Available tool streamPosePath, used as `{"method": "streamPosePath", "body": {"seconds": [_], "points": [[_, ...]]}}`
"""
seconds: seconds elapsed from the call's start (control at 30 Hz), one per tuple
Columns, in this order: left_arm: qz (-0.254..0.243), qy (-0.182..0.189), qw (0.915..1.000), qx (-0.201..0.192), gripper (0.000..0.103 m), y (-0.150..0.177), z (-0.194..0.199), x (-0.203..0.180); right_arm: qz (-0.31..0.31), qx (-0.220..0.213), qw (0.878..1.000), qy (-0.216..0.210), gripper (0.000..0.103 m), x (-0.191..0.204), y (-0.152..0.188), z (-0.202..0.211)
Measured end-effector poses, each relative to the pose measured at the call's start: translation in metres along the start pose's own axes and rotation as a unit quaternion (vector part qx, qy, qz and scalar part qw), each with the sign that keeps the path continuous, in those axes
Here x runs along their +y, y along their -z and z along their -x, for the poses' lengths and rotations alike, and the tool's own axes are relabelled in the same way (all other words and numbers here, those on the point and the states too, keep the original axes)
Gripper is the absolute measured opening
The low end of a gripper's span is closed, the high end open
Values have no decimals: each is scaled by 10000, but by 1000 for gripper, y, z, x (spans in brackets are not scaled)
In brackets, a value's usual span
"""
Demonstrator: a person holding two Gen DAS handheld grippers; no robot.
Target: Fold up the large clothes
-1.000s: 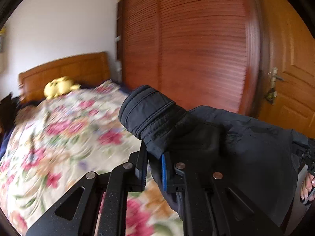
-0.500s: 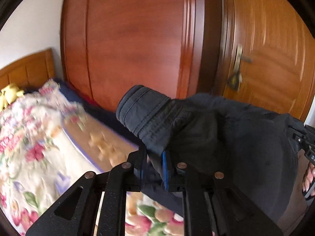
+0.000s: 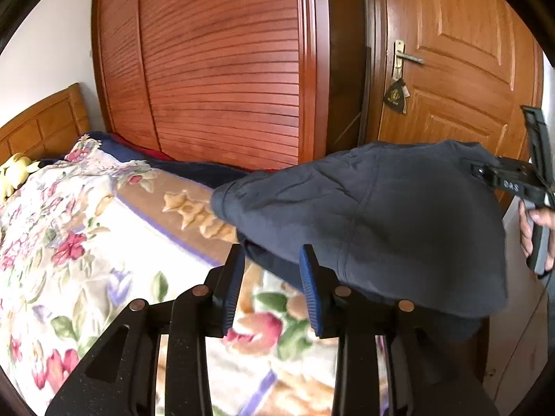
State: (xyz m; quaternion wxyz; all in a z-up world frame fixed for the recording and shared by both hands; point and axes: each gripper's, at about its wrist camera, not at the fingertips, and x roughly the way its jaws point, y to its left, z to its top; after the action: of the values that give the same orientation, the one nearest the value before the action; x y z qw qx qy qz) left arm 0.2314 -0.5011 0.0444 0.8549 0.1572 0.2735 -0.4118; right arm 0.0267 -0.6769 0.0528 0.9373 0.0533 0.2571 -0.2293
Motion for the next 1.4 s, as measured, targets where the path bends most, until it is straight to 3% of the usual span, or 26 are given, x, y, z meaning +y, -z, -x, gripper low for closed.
{"method": "streamPosePath", "body": {"seconds": [0.17,0.23,0.27,0.33,0.53,0.73,1.13,1.4], "points": [[3,-94,9999,-101,37,22,34,13,91,292,9994,158,52,10,-7,2],[-13,-133,9998,-153,39,32,50,17,46,385,9988,304,57,9,-12,4],[-16,-162,9997,-185,42,36,57,19,16,416,9979,494,70,6,-13,4],[-14,-167,9995,-268,48,46,75,22,-49,467,9968,650,80,-2,-16,0],[-32,-175,9986,-488,68,67,122,25,28,423,9955,851,81,-3,-19,18],[21,-304,9973,-670,75,93,168,28,104,7,9977,676,81,32,-24,58],[630,-994,9903,-737,79,164,260,55,532,-283,9946,-840,87,161,26,120],[1217,-1894,9731,-492,79,220,290,89,869,-327,9780,-1868,87,244,76,143]]}}
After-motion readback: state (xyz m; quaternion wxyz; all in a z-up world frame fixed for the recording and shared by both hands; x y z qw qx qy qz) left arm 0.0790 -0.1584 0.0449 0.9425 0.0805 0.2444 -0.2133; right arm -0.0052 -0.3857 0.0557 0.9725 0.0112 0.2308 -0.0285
